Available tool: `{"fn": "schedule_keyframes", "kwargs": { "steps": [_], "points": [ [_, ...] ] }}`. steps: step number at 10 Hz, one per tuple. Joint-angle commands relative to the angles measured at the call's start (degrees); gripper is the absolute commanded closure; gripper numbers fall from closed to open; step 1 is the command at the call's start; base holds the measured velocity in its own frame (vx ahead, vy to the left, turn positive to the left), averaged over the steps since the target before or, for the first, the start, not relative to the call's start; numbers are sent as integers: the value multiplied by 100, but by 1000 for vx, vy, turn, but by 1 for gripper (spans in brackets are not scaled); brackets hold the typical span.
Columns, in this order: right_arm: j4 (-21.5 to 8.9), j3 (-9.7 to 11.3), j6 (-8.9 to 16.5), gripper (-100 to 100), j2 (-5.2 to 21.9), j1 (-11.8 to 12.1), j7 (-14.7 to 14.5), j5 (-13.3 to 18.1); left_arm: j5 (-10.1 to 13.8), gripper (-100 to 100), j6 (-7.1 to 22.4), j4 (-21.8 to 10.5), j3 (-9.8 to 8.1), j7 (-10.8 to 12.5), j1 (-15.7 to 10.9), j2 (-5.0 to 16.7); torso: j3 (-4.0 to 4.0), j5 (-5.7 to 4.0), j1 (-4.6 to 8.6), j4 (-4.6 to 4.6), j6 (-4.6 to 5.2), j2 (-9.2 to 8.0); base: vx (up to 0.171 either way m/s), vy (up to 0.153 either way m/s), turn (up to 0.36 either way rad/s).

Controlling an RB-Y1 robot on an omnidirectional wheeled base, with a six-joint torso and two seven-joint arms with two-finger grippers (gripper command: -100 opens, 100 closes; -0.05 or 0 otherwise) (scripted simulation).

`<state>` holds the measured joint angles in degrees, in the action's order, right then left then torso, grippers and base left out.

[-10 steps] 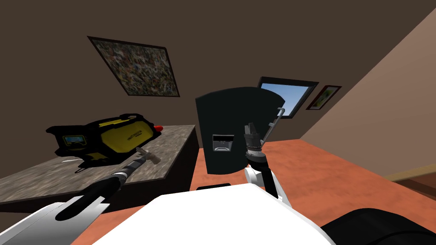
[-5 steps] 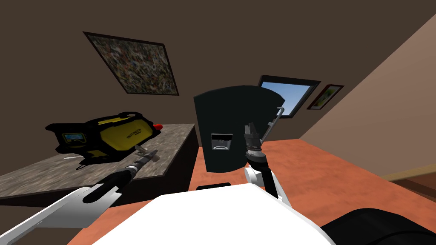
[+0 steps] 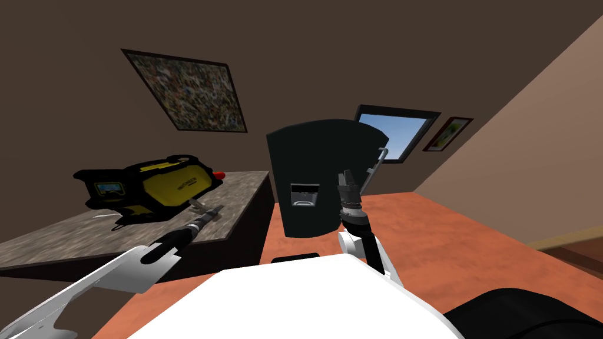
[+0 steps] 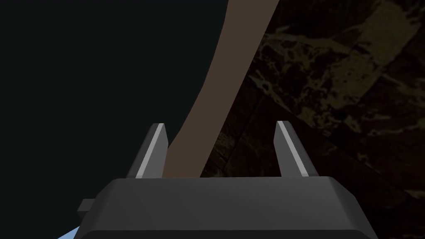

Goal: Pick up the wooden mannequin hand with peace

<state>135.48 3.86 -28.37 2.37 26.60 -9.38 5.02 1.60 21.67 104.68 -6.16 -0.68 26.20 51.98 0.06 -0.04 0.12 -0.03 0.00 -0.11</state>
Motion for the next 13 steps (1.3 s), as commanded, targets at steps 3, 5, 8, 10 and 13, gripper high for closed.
{"fn": "schedule_keyframes", "kwargs": {
  "steps": [3,5,8,10,13],
  "points": [
    [0,0,0,0,0,0,0,0,19,-100,-223,-563,418,209,-490,232,0,1,2,0,0,-2,-30,-29,9],
    [0,0,0,0,0,0,0,0,19,-100,-223,-824,418,209,-577,232,0,1,-2,0,0,0,-17,-14,-2],
    [0,0,0,0,0,0,0,0,48,-100,-436,-1352,805,414,-1068,468,4,-1,7,-1,0,-8,-44,-40,10],
    [0,0,0,0,0,0,0,0,77,-100,-648,-1634,1091,619,-1346,704,-3,2,-9,1,-1,6,-15,-11,9],
    [0,0,0,0,0,0,0,0,106,-100,-861,-2158,1462,824,-1811,941,2,0,1,-1,-2,-4,-49,-45,8]
  ]
}}
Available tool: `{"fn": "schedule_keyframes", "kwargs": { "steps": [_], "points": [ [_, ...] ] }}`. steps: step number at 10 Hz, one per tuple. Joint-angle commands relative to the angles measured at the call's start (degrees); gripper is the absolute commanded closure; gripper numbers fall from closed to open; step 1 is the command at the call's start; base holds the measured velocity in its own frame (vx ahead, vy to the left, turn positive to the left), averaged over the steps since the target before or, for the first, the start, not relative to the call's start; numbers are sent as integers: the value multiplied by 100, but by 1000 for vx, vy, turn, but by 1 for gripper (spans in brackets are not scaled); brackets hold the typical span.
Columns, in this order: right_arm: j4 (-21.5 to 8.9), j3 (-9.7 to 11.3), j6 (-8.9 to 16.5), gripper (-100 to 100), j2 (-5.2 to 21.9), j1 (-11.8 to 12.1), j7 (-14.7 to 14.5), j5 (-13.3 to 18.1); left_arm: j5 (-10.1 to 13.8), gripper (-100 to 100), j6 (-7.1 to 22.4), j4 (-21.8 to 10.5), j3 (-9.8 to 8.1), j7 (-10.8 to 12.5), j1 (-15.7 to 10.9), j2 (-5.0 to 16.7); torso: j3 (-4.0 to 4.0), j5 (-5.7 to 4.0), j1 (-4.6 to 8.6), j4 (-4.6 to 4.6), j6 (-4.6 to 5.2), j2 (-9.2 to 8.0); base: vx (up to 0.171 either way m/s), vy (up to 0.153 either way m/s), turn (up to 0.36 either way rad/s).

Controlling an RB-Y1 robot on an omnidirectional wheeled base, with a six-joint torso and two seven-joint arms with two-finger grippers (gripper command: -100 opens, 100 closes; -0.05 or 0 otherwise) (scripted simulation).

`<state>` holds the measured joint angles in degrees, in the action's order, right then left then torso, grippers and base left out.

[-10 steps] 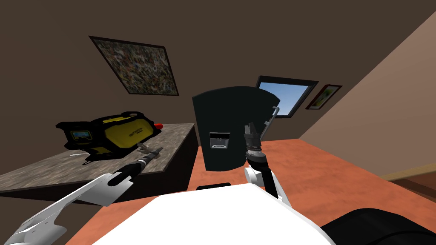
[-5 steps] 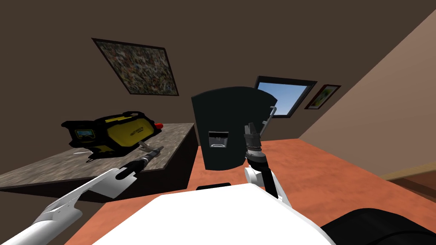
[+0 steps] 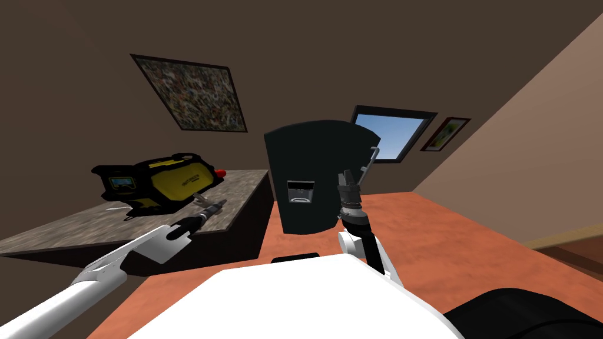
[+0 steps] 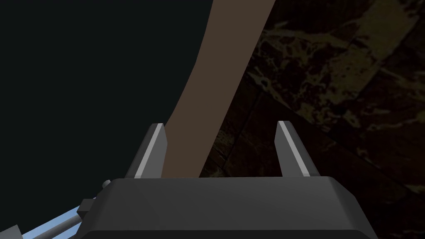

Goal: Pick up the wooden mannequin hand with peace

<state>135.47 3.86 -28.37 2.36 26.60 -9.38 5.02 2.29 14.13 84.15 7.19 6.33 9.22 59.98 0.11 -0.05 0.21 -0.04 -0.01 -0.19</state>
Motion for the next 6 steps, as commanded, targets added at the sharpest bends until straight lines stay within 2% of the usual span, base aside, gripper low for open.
{"fn": "schedule_keyframes", "kwargs": {
  "steps": [1,3,4,5,6],
  "points": [
    [0,0,0,0,0,0,0,0,36,-100,-107,-286,245,123,-286,141,0,0,0,0,0,0,-50,-52,10],
    [0,0,0,0,0,0,0,0,36,-100,-107,-535,245,123,-353,141,-4,1,-10,1,-1,8,-10,-11,-1],
    [0,0,0,0,1,1,0,0,65,-100,-319,-724,518,328,-603,377,-8,4,-18,3,-1,15,-43,-33,14],
    [0,0,0,0,0,0,0,0,65,-100,-319,-884,633,328,-753,377,-4,2,-10,2,-1,6,-50,-51,10],
    [0,0,0,0,0,0,0,0,65,-100,-319,-1060,633,328,-844,377,-1,1,-3,0,0,3,-26,-28,3]
  ]
}}
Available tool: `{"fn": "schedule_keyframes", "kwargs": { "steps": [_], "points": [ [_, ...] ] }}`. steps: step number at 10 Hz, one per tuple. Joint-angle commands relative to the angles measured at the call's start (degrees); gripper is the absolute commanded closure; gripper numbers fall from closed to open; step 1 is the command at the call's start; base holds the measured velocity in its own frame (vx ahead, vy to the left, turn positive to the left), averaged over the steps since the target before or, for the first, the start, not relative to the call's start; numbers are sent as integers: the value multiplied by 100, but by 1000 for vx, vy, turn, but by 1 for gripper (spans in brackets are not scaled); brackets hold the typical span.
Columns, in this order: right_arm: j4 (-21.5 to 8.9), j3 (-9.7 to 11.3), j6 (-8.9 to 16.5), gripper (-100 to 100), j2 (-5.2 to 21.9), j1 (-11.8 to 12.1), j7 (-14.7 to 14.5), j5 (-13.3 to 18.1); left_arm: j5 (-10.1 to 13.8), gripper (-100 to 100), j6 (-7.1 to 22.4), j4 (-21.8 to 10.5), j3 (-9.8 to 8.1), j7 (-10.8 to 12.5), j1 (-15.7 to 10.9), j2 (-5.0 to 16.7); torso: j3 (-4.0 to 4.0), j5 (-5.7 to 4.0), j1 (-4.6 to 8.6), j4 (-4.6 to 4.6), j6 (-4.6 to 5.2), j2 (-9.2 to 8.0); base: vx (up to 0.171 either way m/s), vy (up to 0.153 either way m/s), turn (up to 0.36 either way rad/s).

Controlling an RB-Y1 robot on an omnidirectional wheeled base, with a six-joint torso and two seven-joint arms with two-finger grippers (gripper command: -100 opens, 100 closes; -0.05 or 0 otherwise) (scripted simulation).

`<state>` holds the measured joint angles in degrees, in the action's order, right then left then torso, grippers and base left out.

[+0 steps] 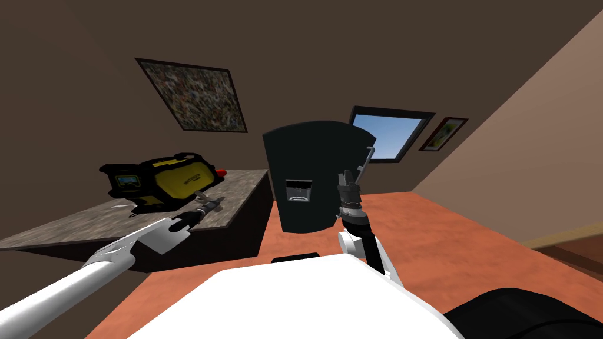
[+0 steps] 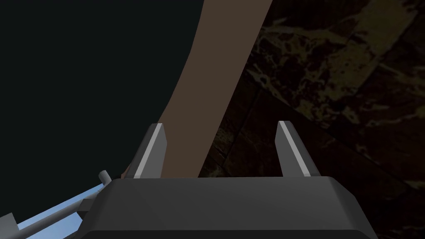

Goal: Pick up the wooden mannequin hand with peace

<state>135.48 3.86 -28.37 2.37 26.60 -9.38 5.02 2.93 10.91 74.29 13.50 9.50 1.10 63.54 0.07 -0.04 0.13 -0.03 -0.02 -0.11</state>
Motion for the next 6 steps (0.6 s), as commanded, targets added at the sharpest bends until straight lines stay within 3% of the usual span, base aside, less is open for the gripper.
{"fn": "schedule_keyframes", "kwargs": {
  "steps": [1,3,4,6],
  "points": [
    [0,0,0,0,0,0,0,0,30,-100,-210,-286,286,216,-286,258,0,0,0,0,0,0,-41,-52,12],
    [0,0,0,0,0,0,0,0,30,-100,-210,-726,390,216,-524,258,3,-1,4,-1,0,-6,-39,-30,5],
    [0,0,0,0,0,0,0,0,58,-100,-423,-862,621,422,-726,494,1,1,-3,-1,-1,-2,-49,-37,17],
    [0,0,0,0,0,0,0,0,58,-100,-423,-1219,777,422,-1015,494,4,-1,5,-2,0,-8,-40,-36,5]
  ]
}}
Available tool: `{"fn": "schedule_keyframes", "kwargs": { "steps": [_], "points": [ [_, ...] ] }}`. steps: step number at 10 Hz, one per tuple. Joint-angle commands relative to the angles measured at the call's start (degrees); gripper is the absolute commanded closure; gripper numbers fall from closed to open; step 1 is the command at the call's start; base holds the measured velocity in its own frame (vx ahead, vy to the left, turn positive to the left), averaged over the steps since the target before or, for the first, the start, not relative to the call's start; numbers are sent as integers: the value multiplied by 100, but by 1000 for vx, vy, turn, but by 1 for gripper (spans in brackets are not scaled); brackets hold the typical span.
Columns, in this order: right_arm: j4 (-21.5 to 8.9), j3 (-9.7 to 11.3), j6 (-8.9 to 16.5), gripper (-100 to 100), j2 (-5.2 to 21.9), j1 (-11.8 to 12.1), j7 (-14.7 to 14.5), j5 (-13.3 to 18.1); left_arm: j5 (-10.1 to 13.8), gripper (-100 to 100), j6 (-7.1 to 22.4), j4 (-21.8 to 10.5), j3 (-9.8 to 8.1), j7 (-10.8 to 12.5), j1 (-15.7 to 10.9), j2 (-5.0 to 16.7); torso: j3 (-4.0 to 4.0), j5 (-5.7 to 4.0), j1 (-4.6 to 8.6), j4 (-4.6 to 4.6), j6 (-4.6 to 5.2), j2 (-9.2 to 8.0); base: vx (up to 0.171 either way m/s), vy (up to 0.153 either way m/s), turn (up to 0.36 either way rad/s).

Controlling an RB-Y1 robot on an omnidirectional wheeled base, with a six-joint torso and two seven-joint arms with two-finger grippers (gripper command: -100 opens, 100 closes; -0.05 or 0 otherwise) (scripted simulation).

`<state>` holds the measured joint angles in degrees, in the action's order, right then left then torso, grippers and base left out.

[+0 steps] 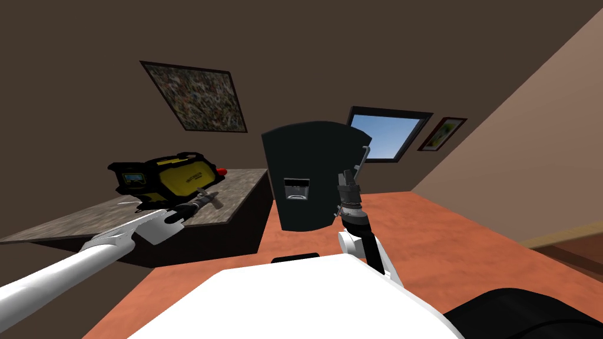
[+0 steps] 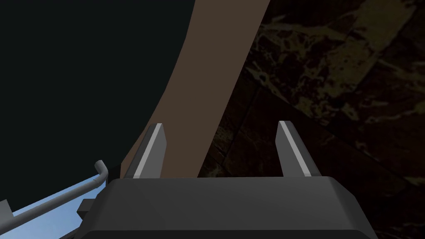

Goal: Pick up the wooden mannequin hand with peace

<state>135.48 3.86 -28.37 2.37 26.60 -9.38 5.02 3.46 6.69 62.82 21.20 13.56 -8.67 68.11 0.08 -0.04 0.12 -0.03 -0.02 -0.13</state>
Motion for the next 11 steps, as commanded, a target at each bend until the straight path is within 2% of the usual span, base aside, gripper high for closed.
{"fn": "schedule_keyframes", "kwargs": {
  "steps": [1,2,3,7,8,9,10,11],
  "points": [
    [0,0,0,0,0,0,0,0,5,-100,-1,-166,7,16,-38,37,0,0,0,0,0,0,-10,-10,-5],
    [0,0,0,0,0,0,0,0,-14,-100,4,-105,-6,3,-30,0,-3,2,-7,1,-2,5,0,0,0],
    [0,0,0,0,0,0,0,0,-16,100,7,-114,-9,4,-28,0,-5,3,-10,2,-1,9,0,0,0],
    [0,0,0,0,0,0,0,0,-22,100,11,-115,-4,-7,-25,4,-4,9,-19,0,-2,9,0,0,0],
    [0,0,0,0,0,0,0,0,-22,0,11,-115,-4,-6,-25,3,-3,8,-18,-1,-2,8,0,0,0],
    [0,0,0,0,0,0,0,0,-23,100,212,172,-290,-189,262,-199,-3,8,-18,-1,-2,8,65,33,5],
    [0,-1,0,0,1,1,0,0,-23,100,212,301,-381,-189,367,-199,-17,20,-25,8,7,28,66,63,-15],
    [0,-1,0,0,1,1,0,0,-23,100,212,422,-381,-189,453,-199,-24,26,-38,13,10,38,24,47,-1]
  ]
}}
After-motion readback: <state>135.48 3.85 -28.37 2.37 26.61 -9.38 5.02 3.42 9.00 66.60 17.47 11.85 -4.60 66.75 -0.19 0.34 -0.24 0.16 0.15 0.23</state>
